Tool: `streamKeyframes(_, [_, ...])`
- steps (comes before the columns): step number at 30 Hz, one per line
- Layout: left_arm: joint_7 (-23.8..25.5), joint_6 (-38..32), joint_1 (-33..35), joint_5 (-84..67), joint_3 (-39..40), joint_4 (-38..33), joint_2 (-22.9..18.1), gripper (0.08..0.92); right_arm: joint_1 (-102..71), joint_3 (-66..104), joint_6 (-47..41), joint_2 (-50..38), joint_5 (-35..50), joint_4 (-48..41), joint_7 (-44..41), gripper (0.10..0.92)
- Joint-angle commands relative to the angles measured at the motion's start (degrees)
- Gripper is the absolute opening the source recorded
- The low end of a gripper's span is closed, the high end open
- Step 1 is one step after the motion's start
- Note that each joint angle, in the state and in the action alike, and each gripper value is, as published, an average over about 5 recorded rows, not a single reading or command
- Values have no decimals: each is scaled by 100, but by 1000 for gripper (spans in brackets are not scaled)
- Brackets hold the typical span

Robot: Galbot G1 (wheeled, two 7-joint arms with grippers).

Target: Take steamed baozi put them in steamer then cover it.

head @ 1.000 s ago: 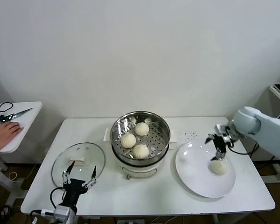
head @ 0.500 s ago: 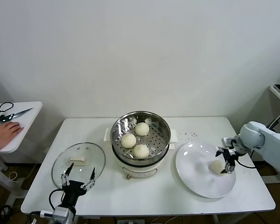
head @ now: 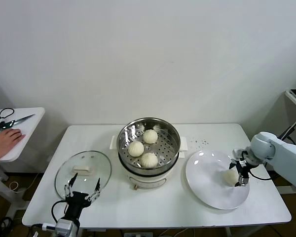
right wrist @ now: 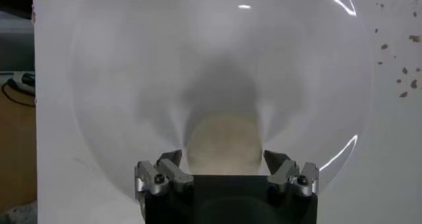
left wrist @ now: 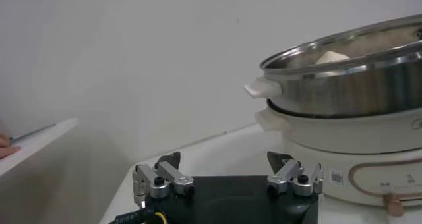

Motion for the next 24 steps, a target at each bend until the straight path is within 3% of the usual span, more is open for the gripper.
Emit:
streamKeyframes(1, [0, 6, 8, 12, 7, -4, 3, 823, -35, -21, 16, 124, -66, -161, -17, 781])
streamKeyframes(6, [1, 4, 17, 17, 14, -4, -2, 823, 15, -73, 13, 105, 22, -134, -28, 709])
streamKeyframes(12, [5, 2, 26, 43, 53, -9, -24, 823, 482, -351, -59, -3, 422, 25, -20, 690])
streamKeyframes(18, [15, 14, 40, 56, 97, -63, -27, 823, 2437, -1731, -93, 131, 1310, 81, 11, 687])
streamKeyframes(24, [29, -5, 80, 75, 165, -132, -26, 823, 4561, -3278, -188, 884, 2613, -11, 7, 687])
